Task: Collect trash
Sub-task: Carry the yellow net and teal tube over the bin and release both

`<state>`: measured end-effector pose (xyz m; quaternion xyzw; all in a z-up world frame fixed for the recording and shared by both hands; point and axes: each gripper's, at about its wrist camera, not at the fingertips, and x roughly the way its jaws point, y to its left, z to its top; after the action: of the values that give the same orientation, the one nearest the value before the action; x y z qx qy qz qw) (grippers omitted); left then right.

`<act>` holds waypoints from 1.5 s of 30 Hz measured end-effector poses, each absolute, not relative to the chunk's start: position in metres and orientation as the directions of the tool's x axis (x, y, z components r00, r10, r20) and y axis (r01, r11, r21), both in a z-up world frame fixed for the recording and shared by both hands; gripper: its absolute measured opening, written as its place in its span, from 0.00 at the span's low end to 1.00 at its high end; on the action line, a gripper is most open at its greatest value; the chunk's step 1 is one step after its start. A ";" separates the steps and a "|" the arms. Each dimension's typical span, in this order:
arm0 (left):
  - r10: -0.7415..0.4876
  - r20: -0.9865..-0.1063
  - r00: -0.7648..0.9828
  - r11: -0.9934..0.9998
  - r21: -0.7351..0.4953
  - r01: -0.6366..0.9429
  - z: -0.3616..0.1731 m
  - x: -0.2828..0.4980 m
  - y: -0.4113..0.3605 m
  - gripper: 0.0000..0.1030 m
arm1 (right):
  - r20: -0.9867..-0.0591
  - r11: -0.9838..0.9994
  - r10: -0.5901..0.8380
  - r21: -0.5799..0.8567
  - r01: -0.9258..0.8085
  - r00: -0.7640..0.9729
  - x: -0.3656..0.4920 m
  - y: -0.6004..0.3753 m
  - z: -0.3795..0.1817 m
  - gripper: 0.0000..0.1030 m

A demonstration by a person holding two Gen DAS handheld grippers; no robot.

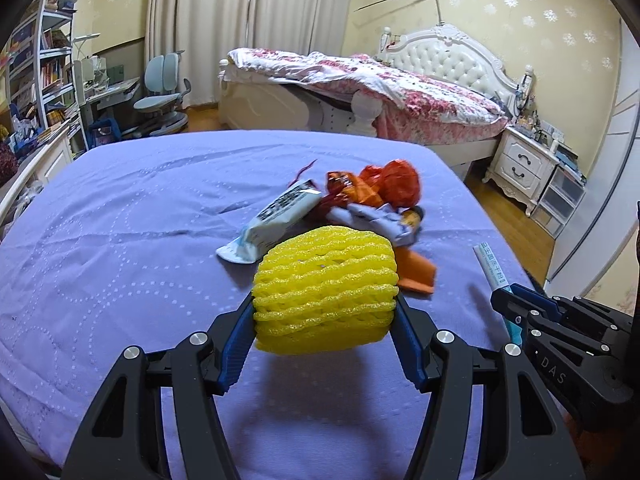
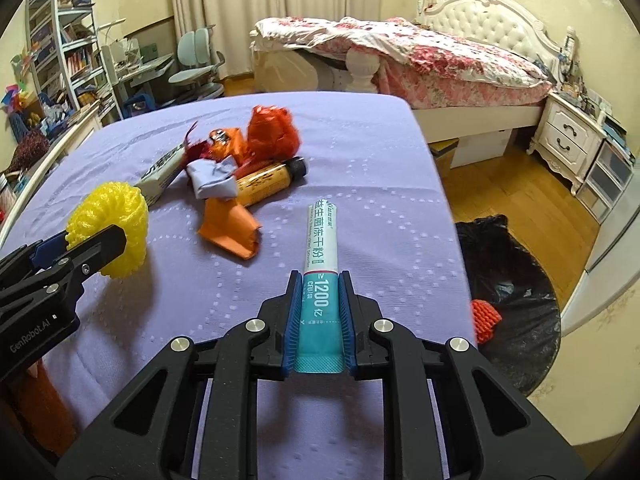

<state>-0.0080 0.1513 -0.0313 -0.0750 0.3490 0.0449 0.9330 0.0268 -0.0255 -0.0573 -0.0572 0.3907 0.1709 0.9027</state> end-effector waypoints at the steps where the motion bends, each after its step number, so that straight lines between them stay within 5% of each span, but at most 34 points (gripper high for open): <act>1: 0.024 -0.653 0.757 0.986 -0.111 -0.128 -0.030 -0.007 0.147 0.59 | -0.717 0.940 0.258 0.032 -0.339 0.648 0.026 -0.034 -0.054 0.18; 22: -0.147 -0.609 0.779 0.989 -0.091 0.116 -0.014 0.048 0.014 0.59 | -0.648 0.996 0.088 0.045 -0.077 0.757 0.050 -0.171 -0.038 0.18; 45: -0.171 -0.659 0.732 0.980 -0.035 0.197 -0.037 0.095 -0.055 0.59 | -0.675 0.995 0.064 0.098 0.003 0.735 0.073 -0.227 -0.063 0.18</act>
<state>0.0950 -0.0547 -0.0372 0.0184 0.3522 -0.0989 0.9305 0.0734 -0.2275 -0.0629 0.0461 0.3633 0.0163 0.9304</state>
